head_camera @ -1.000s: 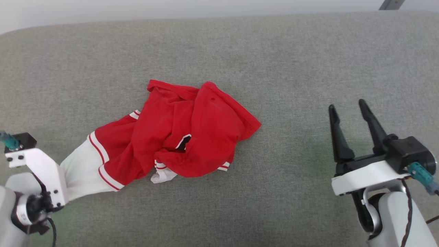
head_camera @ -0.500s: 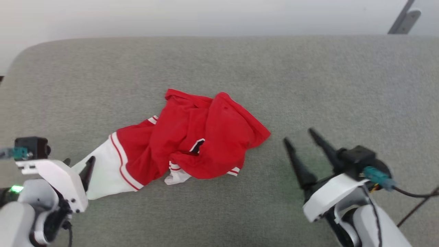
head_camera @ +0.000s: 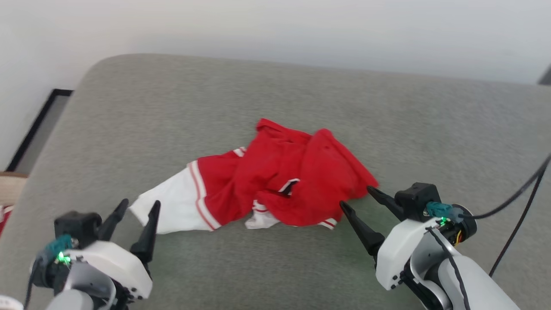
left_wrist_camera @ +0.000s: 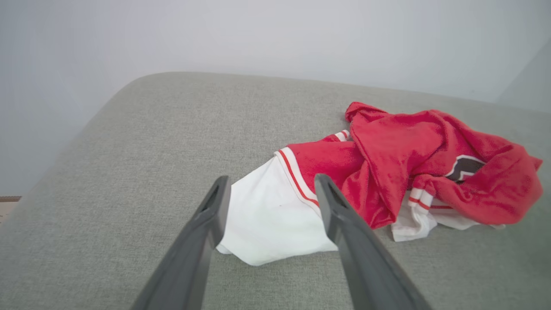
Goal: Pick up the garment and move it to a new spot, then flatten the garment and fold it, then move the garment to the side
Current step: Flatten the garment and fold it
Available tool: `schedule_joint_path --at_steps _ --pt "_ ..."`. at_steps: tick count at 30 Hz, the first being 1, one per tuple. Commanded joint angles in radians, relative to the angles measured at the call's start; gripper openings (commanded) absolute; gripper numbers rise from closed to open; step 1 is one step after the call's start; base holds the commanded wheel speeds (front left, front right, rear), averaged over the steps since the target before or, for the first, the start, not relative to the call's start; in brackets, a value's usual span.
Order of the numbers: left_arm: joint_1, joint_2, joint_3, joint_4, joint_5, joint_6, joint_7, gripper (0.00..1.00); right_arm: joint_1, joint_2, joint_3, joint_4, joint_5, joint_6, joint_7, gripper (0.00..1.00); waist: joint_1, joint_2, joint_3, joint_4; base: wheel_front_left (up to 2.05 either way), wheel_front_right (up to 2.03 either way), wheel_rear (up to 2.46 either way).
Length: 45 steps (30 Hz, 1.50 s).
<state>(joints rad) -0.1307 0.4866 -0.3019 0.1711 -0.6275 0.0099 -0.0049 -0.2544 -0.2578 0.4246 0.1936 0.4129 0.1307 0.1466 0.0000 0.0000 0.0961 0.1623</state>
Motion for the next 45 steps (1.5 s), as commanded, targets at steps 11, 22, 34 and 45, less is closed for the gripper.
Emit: schedule_joint_path --at_steps 11,22,34,45 --pt "0.073 -0.087 -0.018 0.015 0.046 0.020 -0.204 1.00 -0.087 -0.013 0.023 0.144 -0.024 0.000 0.158 1.00 0.0000 0.0000 -0.017 0.140 0.00 0.00 0.00" --pt "0.169 -0.188 0.091 -0.040 0.100 0.024 -0.261 1.00 -0.164 -0.057 0.002 0.189 -0.016 0.000 0.230 0.00 0.0000 0.0000 -0.011 0.178 0.00 0.00 0.00" --pt "0.265 -0.316 0.259 -0.113 0.189 -0.064 -0.261 1.00 -0.174 -0.239 -0.185 0.147 -0.007 0.000 0.304 0.00 0.0000 0.0000 -0.007 0.180 0.00 0.00 0.00" --pt "0.252 -0.379 0.308 -0.091 0.243 -0.119 -0.261 1.00 -0.188 -0.284 -0.277 0.288 -0.018 0.000 0.296 1.00 0.0000 0.0000 0.010 0.186 0.00 0.00 0.00"
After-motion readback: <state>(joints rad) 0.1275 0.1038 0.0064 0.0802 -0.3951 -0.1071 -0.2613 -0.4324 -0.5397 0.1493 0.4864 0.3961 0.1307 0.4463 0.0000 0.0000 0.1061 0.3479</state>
